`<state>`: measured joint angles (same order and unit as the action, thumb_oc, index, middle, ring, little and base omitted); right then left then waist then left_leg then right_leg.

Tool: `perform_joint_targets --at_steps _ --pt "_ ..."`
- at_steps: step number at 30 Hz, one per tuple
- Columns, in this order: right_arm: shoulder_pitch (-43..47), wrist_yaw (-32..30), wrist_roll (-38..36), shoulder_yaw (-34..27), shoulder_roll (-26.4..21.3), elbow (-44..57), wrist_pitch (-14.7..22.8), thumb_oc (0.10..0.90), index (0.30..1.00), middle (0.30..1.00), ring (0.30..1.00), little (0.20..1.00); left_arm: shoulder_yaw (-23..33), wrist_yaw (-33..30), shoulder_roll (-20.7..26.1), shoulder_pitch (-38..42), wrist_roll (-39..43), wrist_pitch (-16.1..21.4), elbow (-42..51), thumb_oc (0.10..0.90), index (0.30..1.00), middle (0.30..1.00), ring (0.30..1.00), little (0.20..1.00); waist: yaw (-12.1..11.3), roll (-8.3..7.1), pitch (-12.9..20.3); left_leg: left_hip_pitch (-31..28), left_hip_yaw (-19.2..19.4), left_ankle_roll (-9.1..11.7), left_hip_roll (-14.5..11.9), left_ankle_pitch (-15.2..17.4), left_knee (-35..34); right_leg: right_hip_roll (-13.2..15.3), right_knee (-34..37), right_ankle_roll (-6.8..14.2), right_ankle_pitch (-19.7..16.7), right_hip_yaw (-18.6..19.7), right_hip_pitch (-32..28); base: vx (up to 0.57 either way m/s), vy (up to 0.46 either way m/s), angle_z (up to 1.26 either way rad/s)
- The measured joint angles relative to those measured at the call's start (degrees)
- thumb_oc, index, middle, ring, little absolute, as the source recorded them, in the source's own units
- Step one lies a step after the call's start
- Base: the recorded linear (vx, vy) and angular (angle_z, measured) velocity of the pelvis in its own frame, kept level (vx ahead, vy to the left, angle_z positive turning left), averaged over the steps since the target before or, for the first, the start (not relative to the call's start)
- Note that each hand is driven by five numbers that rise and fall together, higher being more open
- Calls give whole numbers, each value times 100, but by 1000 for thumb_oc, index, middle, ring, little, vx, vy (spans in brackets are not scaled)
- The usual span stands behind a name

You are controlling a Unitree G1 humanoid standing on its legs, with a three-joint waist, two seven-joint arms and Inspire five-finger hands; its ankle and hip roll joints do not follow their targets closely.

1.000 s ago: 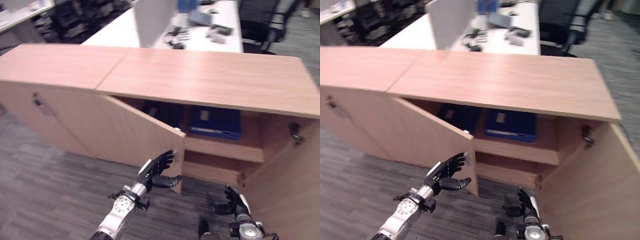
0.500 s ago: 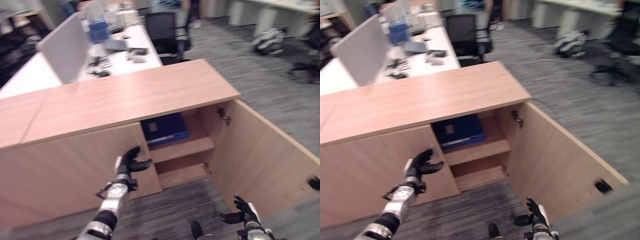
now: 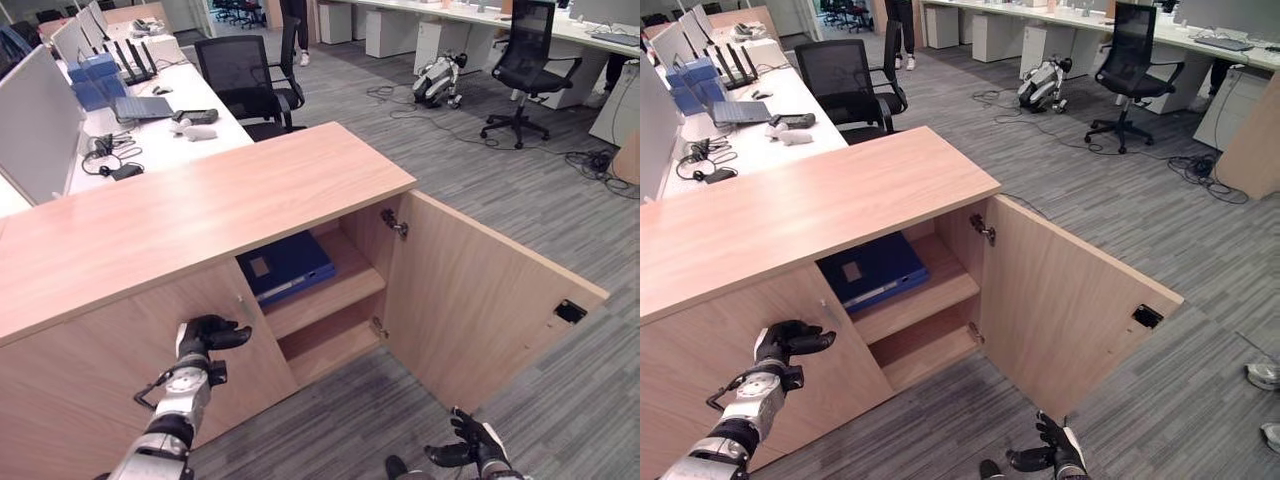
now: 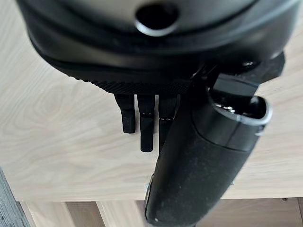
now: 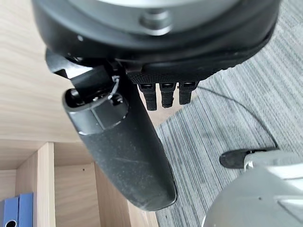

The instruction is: Put the empty folder in the office cabinet

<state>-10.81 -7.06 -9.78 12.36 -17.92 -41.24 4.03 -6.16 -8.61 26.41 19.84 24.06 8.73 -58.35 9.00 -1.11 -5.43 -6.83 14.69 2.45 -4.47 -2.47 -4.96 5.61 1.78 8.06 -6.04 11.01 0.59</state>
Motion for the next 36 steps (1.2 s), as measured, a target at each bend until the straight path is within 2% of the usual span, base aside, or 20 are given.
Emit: perform_joint_targets --at_steps 3,5,7,9,11,12,13,14,15,16,17,19,21,23,25,28,30,33,35,36 --pt "12 -3 -25 -50 122 0 7 800 900 900 900 900 149 -52 -25 -67 41 4 278 800 900 900 900 900 -108 -179 28 106 74 -4 0 -2 0 43 -22 78 -48 -54 136 -37 33 -12" --pt "-44 -48 -69 -104 300 0 0 800 900 900 900 900 129 -203 -291 -523 44 41 1113 800 900 900 900 900 -178 -277 29 173 39 -46 6 -42 0 54 -114 99 -60 -95 208 -42 30 6" --pt "-49 -47 -102 -161 398 -1 -1 800 900 900 900 900 35 -209 -500 -989 48 95 1800 800 900 900 900 900 -188 -287 24 174 17 -53 17 -55 1 73 -122 80 -47 -119 206 -103 1 6" --pt "-32 -116 -118 -204 492 -37 -3 800 900 900 900 900 -140 -196 -799 -1323 46 276 2188 800 900 900 900 900 -321 -268 0 174 8 -114 42 -97 1 141 -246 138 -3 -314 274 -68 -44 13" --pt "135 -134 -151 -204 566 -252 -19 800 900 900 900 900 -419 -92 -889 -1501 47 282 2348 800 900 900 900 900 -475 -202 -43 130 118 -111 0 -156 18 430 -246 102 105 -1115 301 -50 -93 -21" --pt "236 -145 -151 -209 631 -256 -21 800 900 900 900 900 -533 69 -938 -1839 41 283 2578 800 900 900 900 900 -678 -79 -91 46 355 -148 -109 -103 10 935 -554 67 161 -2627 321 -25 -125 -50" --pt "263 -145 -150 -205 668 -212 -14 800 900 900 900 900 -628 148 -936 -1949 34 282 2589 800 900 900 900 900 -680 -54 -92 45 364 -122 -110 -73 5 1126 -704 121 198 -2794 321 -22 -146 -46" --pt "287 -145 -150 -204 723 -203 -5 800 900 900 900 900 -715 256 -869 -2049 29 251 2570 800 900 900 900 900 -710 -62 -94 33 344 -65 -86 -43 3 1235 -754 178 213 -2639 337 -9 -160 -20" --pt "312 -146 -151 -205 777 -202 -4 800 900 900 900 900 -775 334 -819 -2174 22 245 2563 800 900 900 900 900 -749 -146 -70 8 386 -6 -51 -30 3 1319 -742 256 179 -2402 318 -9 -108 -30" --pt "366 -145 -152 -207 793 -254 -2 800 900 900 900 900 -896 393 -791 -2256 -3 245 2487 800 900 900 900 900 -743 -150 -73 -12 403 72 -92 -25 4 1274 -647 489 -62 -2169 302 24 -202 -29" --pt "412 -163 -152 -216 746 -282 -3 800 900 900 900 900 -1026 438 -812 -2267 -13 229 2391 800 900 900 900 900 -721 -50 -81 -6 398 114 -185 -28 3 1172 -642 486 -49 -2138 304 41 -204 -20" --pt "450 -173 -152 -258 473 -366 -2 800 900 900 900 900 -1213 786 -1028 -2543 -395 192 2045 800 900 900 900 900 -579 315 -58 -9 511 314 -412 -106 29 809 -474 392 -42 -2041 264 59 -217 -40" --pt "412 -170 -153 -280 236 -370 -21 800 900 900 900 900 -1213 837 -1233 -2678 -563 39 1910 800 900 900 900 900 -581 523 -18 -76 528 298 -535 -133 31 628 -253 256 -179 -1890 229 67 -216 -55" --pt "357 -166 -152 -291 92 -377 -21 800 900 900 900 900 -1179 914 -1317 -2686 -769 74 1693 800 900 900 900 900 -469 583 -2 -138 553 301 -626 -137 34 511 23 262 -253 -1886 70 29 -180 -22" --pt "300 -167 -152 -325 2 -373 -9 800 900 900 900 900 -978 909 -1398 -2639 -920 63 1172 800 900 900 900 900 -429 568 5 -274 727 298 -754 -137 33 333 318 200 -361 -1712 -36 41 -227 -51" --pt "223 -160 -157 -407 -114 -397 -5 800 900 900 900 900 -754 893 -1440 -2471 -944 50 554 800 900 900 900 900 -268 665 8 -260 744 289 -927 -133 35 158 319 167 -363 -1679 47 61 -232 -27" --pt "236 -143 -160 -417 -166 -393 6 800 900 900 900 900 -673 858 -1408 -2382 -1176 43 45 800 900 900 900 900 -242 768 -29 -250 882 147 -1053 -28 161 38 320 118 -332 -1611 104 88 -163 -41" --pt "183 -99 -161 -415 -259 -400 -3 800 900 900 900 900 -470 797 -1471 -2463 -1356 43 -245 800 900 900 900 900 -215 915 -40 -247 860 167 -1214 48 305 -135 321 51 -295 -1570 96 104 -119 -18" --pt "221 -107 -161 -435 -301 -400 2 800 900 900 900 900 -417 746 -1477 -2450 -1358 23 -397 800 900 900 900 900 -288 876 -90 -219 817 249 -1250 -20 547 -138 360 18 -274 -1363 82 67 -38 -30" --pt "249 -109 -168 -465 -337 -400 2 800 900 900 900 900 -426 749 -1489 -2470 -1366 23 -421 800 900 900 900 900 -337 841 -115 -142 643 294 -1228 -71 700 -97 364 21 -270 -1345 79 73 -17 -15"
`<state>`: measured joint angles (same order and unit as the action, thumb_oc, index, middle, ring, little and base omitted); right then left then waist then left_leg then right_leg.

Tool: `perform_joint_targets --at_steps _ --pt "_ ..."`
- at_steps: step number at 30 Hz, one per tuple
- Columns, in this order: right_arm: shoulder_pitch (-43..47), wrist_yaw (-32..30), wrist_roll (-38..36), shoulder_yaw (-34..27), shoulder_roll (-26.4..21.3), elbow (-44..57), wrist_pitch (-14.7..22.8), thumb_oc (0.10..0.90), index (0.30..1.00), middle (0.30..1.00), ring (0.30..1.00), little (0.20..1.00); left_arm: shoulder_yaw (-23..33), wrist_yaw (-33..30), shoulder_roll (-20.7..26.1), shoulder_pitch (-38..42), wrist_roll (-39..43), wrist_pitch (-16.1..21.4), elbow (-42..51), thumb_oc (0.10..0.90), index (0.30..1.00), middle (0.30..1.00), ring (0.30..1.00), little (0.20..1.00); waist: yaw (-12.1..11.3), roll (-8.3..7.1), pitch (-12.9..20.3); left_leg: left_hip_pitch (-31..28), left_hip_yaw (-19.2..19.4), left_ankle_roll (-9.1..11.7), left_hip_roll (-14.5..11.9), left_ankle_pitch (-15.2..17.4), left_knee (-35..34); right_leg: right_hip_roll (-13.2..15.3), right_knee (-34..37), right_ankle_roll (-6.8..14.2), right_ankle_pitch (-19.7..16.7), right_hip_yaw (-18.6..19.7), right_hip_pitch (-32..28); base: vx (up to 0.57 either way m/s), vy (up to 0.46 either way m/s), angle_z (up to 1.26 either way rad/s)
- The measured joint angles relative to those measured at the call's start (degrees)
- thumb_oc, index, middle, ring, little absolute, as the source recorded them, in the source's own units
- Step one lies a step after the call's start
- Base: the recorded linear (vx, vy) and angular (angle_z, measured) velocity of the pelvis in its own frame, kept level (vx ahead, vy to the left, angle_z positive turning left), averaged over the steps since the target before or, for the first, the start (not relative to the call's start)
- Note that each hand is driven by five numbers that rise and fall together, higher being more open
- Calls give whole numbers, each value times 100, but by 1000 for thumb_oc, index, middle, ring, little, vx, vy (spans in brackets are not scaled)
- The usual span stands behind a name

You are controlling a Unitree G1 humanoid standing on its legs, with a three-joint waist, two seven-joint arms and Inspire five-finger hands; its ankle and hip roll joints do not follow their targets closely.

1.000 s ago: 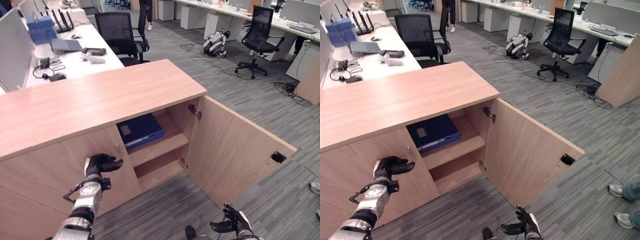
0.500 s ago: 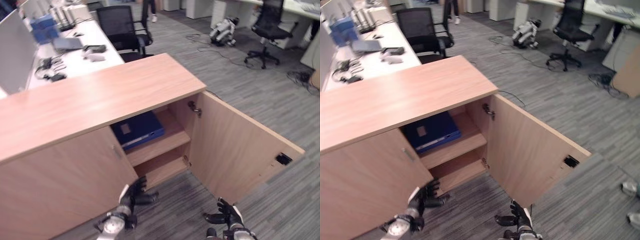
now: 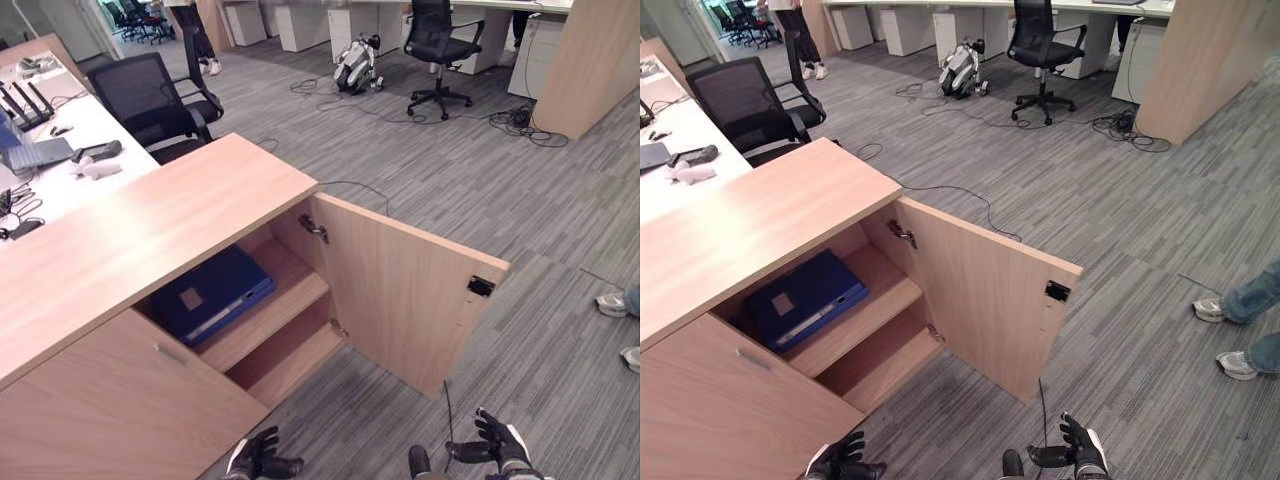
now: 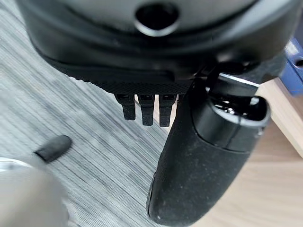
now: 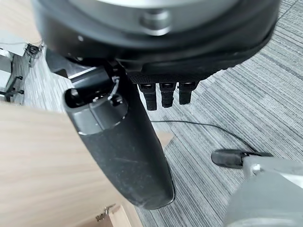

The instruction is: Put the empty folder in the office cabinet

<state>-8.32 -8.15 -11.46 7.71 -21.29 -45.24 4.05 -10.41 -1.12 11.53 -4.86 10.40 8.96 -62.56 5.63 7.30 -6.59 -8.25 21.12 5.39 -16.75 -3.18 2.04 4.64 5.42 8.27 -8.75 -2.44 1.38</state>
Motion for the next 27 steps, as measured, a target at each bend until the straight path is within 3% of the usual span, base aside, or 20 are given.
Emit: perform_joint_targets --at_steps 2,3,4,5,6,7,8,11,12,13,18,22,27 --pt "78 -33 -13 -208 -25 -17 8 800 900 900 900 900 -32 -1 -42 40 -9 1 -15 800 900 900 900 900 -1 -142 -77 380 -503 81 209 52 431 247 11 -18 23 30 13 68 7 12" --pt "190 -88 -62 -265 -103 -42 -7 800 900 900 900 900 -67 -12 -113 113 -9 15 -25 800 900 900 900 900 -23 -280 -166 479 -842 88 616 323 337 510 9 -11 65 37 50 37 14 1" --pt "331 -133 -128 -397 -260 -43 -3 800 900 900 900 900 -159 16 -230 191 -57 26 2 800 900 900 900 900 -55 -234 -183 555 -923 -42 944 640 112 614 2 462 460 61 204 58 8 -19" --pt "386 -147 -179 -444 -426 -3 6 800 900 900 900 900 -163 41 -351 176 -104 25 -26 800 900 900 900 900 -127 125 -159 664 -1000 -388 682 1012 -65 324 -431 346 448 15 357 83 17 -40" --pt "474 -210 -264 -563 -296 -20 -1 800 900 900 900 900 -158 30 -174 58 -238 10 11 800 900 900 900 900 -278 6 -112 680 -891 -31 568 596 -135 79 -2829 -312 1471 163 947 105 22 -13" --pt "506 -181 -300 -563 -268 -19 -4 800 900 900 900 900 -167 36 -35 5 -286 5 5 800 900 900 900 900 -252 -248 -128 600 -899 -21 718 593 -284 231 -2885 -401 1911 209 979 93 28 21" --pt "580 -211 -338 -710 -310 -64 -11 800 900 900 900 900 -177 55 5 -10 -437 -34 -19 800 900 900 900 900 -224 -351 -121 500 -912 -37 761 475 -497 290 -2581 -443 1927 107 859 58 31 43" --pt "798 -381 -470 -970 -449 -59 21 800 900 900 900 900 -206 61 76 -110 -509 -26 34 800 900 900 900 900 -278 -364 -88 244 -878 -175 806 298 -453 272 -1941 -410 1549 35 566 47 35 9" --pt "921 -411 -540 -975 -626 -26 20 800 900 900 900 900 -248 61 71 -150 -522 -31 32 800 900 900 900 900 -265 -214 4 79 -892 -273 748 234 -455 151 -1794 -383 1417 -6 530 43 27 -1" --pt "1039 -439 -566 -993 -712 -12 20 800 900 900 900 900 -292 63 85 -134 -588 -32 25 800 900 900 900 900 -263 -169 34 -9 -850 -106 701 276 -631 114 -1730 -356 1350 -8 518 38 43 -2" --pt "1705 -553 -765 -1000 -749 32 173 800 900 900 900 900 -310 59 208 -28 -678 -24 28 800 900 900 900 900 -346 -431 85 -41 -783 -192 940 283 -645 329 -807 -139 796 15 63 14 28 -1" --pt "2164 -648 -805 -838 -773 113 175 800 900 900 900 900 -404 59 288 -48 -683 -25 34 800 900 900 900 900 -444 -412 91 -113 -859 -197 1053 261 -662 398 7 -87 304 -74 -404 10 31 8" --pt "2376 -729 -854 -522 -766 470 155 800 900 900 900 900 -409 91 294 -122 -694 -27 174 800 900 900 900 900 -541 -327 138 -105 -920 -186 1037 255 -662 381 7 -126 192 -107 -453 2 27 12"
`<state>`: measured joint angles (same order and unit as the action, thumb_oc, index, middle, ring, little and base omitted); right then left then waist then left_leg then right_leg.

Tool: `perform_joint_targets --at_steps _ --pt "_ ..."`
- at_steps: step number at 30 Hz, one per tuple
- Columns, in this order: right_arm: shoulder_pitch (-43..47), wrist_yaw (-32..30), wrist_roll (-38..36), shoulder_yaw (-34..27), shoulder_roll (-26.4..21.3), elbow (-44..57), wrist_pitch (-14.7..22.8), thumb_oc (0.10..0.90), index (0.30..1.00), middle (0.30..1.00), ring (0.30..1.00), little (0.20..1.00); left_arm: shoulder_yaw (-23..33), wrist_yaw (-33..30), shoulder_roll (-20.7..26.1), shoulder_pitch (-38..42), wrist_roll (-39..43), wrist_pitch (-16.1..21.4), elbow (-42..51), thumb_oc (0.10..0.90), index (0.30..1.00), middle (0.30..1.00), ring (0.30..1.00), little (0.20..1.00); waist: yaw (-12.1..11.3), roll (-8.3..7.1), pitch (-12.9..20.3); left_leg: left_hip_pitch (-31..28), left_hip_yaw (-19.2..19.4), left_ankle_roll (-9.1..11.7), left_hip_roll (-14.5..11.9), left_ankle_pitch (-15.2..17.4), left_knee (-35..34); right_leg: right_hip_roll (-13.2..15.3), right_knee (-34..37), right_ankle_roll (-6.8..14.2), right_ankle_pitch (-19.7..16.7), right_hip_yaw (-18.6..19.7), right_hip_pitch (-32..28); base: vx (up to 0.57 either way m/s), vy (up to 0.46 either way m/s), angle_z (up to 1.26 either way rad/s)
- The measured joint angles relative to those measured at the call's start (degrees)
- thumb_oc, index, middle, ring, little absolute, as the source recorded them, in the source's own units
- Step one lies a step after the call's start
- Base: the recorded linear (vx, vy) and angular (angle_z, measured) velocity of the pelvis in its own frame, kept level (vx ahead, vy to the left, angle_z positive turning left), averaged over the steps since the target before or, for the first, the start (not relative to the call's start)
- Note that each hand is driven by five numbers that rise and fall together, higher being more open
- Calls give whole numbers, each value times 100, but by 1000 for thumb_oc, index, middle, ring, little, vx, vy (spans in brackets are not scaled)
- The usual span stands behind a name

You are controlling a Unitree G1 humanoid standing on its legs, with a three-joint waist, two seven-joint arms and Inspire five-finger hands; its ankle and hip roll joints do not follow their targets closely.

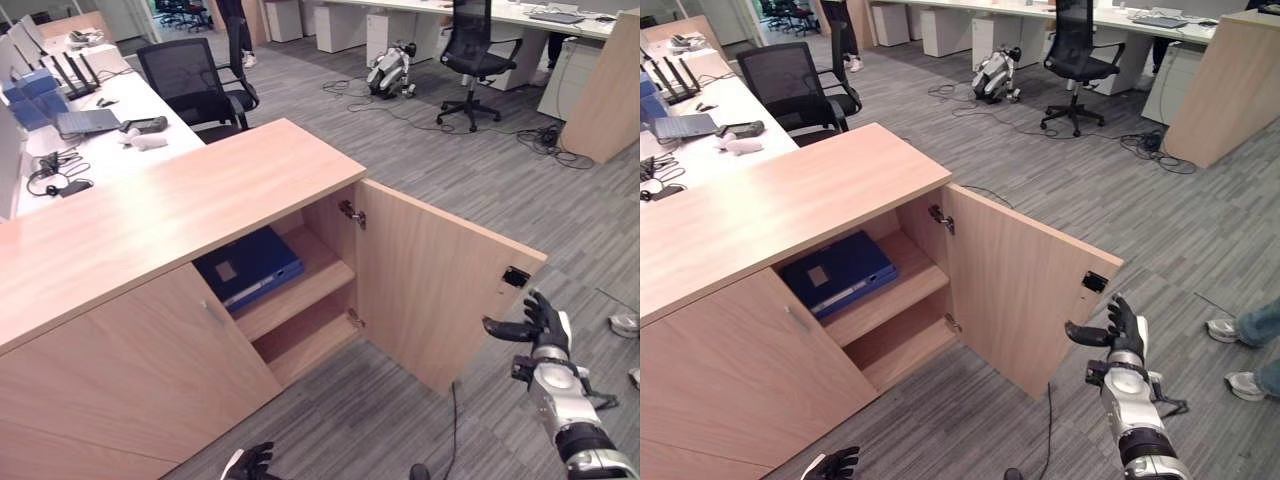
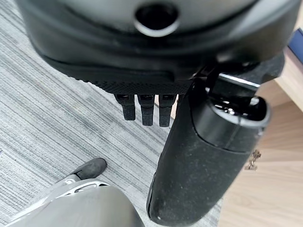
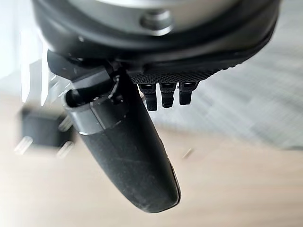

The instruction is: Put the empty folder in the office cabinet

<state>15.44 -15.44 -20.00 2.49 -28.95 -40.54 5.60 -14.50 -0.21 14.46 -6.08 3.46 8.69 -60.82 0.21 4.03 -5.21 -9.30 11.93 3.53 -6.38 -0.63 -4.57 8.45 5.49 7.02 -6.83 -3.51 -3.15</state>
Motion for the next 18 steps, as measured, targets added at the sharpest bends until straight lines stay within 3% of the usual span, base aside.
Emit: perform_joint_targets --at_steps 6,12,18 --pt "111 -61 -16 268 0 7 -69 800 900 900 900 900 20 80 0 -25 -195 1 0 800 900 900 900 900 -38 -47 6 3 23 20 0 -10 -29 2 0 21 -38 -34 19 -2 21 -6" --pt "-71 -105 80 627 417 83 -190 800 900 900 900 900 133 45 -15 -26 -204 -6 -153 800 900 900 900 900 -28 -366 148 87 -9 40 -61 -56 -32 -21 -3 4 48 -39 73 -1 5 2" --pt "-1796 -25 81 679 552 2057 -183 800 900 900 900 900 378 -66 -21 -275 -189 -21 287 800 900 900 900 900 -20 -405 229 333 -444 27 -98 -177 -32 -39 -12 -17 62 -337 73 -40 -42 31"
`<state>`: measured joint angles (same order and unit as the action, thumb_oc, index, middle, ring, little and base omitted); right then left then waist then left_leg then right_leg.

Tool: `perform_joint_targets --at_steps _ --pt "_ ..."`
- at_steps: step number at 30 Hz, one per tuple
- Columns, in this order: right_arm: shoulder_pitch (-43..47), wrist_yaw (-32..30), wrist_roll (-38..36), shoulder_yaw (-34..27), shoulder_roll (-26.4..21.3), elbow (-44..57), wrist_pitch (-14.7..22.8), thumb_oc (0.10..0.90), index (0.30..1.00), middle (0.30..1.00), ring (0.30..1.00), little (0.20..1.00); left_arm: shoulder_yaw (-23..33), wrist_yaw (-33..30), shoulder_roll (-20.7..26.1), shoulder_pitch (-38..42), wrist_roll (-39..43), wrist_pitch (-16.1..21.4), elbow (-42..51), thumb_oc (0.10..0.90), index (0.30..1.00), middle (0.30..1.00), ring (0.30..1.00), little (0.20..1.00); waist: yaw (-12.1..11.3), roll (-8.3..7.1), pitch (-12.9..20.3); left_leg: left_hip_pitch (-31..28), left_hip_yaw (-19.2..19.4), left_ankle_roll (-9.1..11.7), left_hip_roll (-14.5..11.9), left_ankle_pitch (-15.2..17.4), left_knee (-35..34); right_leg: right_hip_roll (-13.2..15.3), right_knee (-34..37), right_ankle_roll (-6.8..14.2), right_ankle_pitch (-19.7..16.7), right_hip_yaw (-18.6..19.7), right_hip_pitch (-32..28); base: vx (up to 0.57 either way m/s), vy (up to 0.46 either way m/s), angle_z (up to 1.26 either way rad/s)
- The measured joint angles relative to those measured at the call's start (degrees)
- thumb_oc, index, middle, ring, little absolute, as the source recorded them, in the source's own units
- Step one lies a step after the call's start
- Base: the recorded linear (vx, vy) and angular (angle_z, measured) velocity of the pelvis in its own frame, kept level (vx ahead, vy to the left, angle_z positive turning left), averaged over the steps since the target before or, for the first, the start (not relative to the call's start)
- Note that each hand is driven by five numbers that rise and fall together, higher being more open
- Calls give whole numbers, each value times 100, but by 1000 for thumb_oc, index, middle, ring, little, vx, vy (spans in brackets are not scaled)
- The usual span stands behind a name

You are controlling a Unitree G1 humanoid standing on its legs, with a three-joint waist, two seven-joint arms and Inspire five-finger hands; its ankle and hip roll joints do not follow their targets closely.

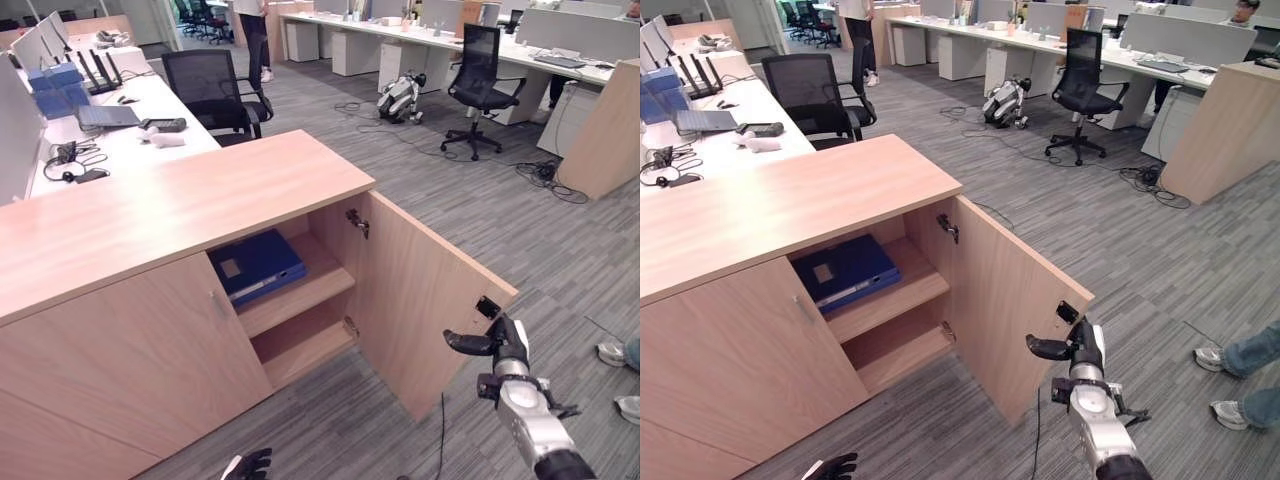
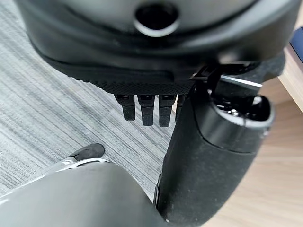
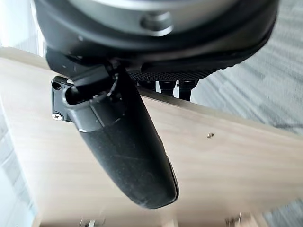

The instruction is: Put the empty folder in the office cabinet

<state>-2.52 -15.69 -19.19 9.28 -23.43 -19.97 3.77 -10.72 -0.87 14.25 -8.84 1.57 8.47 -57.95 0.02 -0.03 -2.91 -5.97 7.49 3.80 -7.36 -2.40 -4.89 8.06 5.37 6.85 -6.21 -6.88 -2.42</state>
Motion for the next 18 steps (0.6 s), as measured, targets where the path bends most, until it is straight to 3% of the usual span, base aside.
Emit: perform_joint_targets --at_steps 6,7,8,9,10,11,13,14,15,16,18 --pt "-203 346 -3 554 28 8 31 800 900 900 900 900 74 -225 -19 186 45 28 -84 800 900 900 900 900 -64 34 -8 622 -526 -47 -2 -151 17 -78 -38 -39 -48 -322 297 -151 40 40" --pt "-181 426 3 639 -67 16 36 800 900 900 900 900 21 -258 -81 384 45 21 -134 800 900 900 900 900 -74 84 -29 911 -686 79 -7 -130 173 -47 -38 -94 -150 -586 320 -113 213 130" --pt "-154 461 -33 839 -235 18 18 800 900 900 900 900 -108 -272 -126 691 41 -2 -323 800 900 900 900 900 -73 59 -24 1189 -427 102 -61 151 288 80 -40 -112 -190 -1043 311 -27 168 189" --pt "-18 537 -21 1160 -422 154 -156 800 900 900 900 900 -211 -236 -114 892 29 -47 -325 800 900 900 900 900 69 -104 -35 1237 746 72 -292 419 319 360 -40 -176 -215 -1721 328 83 125 204" --pt "190 574 -6 1582 -678 430 -390 800 900 900 900 900 -228 -197 -103 887 22 -32 -247 800 900 900 900 900 189 -155 -58 1342 2209 114 -700 343 657 442 -34 -172 -113 -1989 313 123 136 176" --pt "328 940 8 1791 -916 731 -457 800 900 900 900 900 -209 -81 -148 800 -25 76 -180 800 900 900 900 900 89 -142 -55 1265 2432 221 -965 165 987 496 -31 -132 -100 -2161 247 113 146 113" --pt "625 1366 201 2147 -1030 1036 -456 800 900 900 900 900 -221 -14 -182 670 -99 59 -195 800 900 900 900 900 101 -84 -36 1031 2117 305 -845 115 1101 560 -36 -38 -92 -2257 74 61 138 64" --pt "1045 1467 300 2398 -867 1208 -553 800 900 900 900 900 -225 40 -169 632 -263 23 -258 800 900 900 900 900 26 33 -25 998 1830 224 -729 -45 1017 566 -89 65 -100 -2372 18 49 176 63" --pt "1579 1702 359 2544 -661 1137 -540 800 900 900 900 900 -176 31 -90 573 -274 9 -230 800 900 900 900 900 -200 23 -32 1128 1700 180 -650 -25 958 645 -258 245 26 -2189 134 31 129 74" --pt "1979 1939 357 2761 -616 1146 -457 800 900 900 900 900 -220 23 14 628 -295 16 -144 800 900 900 900 900 -311 0 -29 1238 1683 152 -603 -40 922 711 -598 231 122 -1978 306 36 128 86" --pt "2591 2150 350 3122 -434 1237 -418 800 900 900 900 900 -287 23 230 643 -327 17 75 800 900 900 900 900 -539 -148 -21 1350 1486 110 -395 -63 770 861 -792 232 346 -2054 332 29 109 104"
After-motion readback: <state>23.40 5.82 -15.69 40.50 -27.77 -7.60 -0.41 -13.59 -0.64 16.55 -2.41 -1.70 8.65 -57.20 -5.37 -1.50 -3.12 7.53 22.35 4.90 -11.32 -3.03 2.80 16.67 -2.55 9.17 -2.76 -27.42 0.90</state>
